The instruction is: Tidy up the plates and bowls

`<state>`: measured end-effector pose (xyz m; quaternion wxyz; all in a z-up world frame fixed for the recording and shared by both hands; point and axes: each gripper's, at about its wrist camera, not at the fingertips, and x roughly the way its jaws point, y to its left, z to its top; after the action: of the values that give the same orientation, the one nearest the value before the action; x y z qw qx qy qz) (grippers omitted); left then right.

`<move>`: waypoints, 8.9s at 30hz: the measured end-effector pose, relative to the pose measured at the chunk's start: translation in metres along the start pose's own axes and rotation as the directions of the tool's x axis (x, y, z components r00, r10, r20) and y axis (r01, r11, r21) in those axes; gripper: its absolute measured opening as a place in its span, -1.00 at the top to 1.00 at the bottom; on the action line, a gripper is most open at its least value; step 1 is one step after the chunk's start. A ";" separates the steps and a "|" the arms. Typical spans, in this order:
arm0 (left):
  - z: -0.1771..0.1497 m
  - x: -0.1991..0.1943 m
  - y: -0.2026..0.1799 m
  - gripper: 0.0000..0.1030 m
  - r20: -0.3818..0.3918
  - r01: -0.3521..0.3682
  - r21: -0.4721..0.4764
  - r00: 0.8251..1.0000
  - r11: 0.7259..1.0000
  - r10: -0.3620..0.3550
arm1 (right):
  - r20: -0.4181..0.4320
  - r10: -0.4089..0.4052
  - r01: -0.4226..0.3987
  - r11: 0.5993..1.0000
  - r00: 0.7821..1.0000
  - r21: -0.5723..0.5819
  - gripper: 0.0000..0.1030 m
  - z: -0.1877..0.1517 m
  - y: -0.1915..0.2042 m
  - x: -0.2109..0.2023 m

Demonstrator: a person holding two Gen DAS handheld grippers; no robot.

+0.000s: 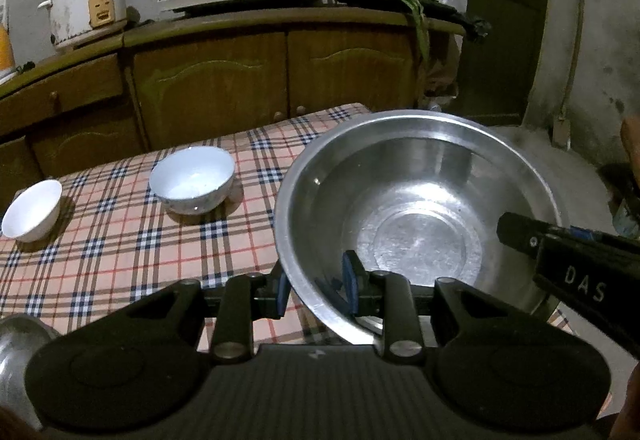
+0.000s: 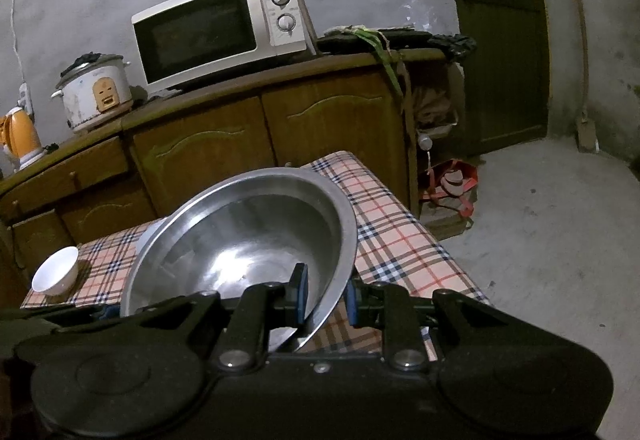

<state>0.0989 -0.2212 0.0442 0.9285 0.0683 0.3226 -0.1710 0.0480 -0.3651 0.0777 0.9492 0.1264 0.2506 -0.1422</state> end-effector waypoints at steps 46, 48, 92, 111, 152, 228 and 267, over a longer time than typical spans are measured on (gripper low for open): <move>-0.053 0.031 0.045 0.45 -0.182 -0.081 -0.089 0.981 0.993 0.064 | -0.204 0.047 -0.060 0.996 0.978 -0.060 0.51 -0.065 0.038 0.046; -0.055 0.033 0.046 0.45 -0.189 -0.082 -0.091 0.980 0.992 0.064 | -0.211 0.047 -0.061 0.996 0.976 -0.059 0.51 -0.067 0.038 0.048; -0.073 0.056 0.047 0.41 -0.246 -0.070 -0.081 0.968 0.994 0.049 | -0.296 0.024 -0.041 0.998 0.955 -0.052 0.43 -0.092 0.033 0.074; -0.071 0.052 0.053 -0.03 -0.244 -0.065 -0.110 0.969 0.992 0.036 | -0.249 -0.035 0.028 0.999 0.968 -0.033 -0.30 -0.080 0.024 0.064; -0.052 -0.029 0.153 -0.50 -0.107 -0.204 -0.259 0.977 0.944 0.182 | -0.268 0.165 -0.201 0.973 0.949 -0.111 -0.82 -0.056 0.133 0.044; 0.031 0.123 0.441 0.45 -0.174 -0.322 -0.356 0.945 0.877 0.276 | -0.443 0.385 -0.508 0.838 0.810 -0.201 0.55 -0.027 0.448 0.302; 0.042 -0.019 0.329 0.40 -0.065 -0.341 -0.311 0.939 0.887 0.338 | -0.268 0.437 -0.500 0.830 0.859 -0.249 0.54 0.029 0.365 0.118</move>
<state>0.2283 0.0805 0.0945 0.9412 -0.0262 0.3333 0.0482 0.2808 -0.0603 0.1034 0.9326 0.0474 0.3247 0.1503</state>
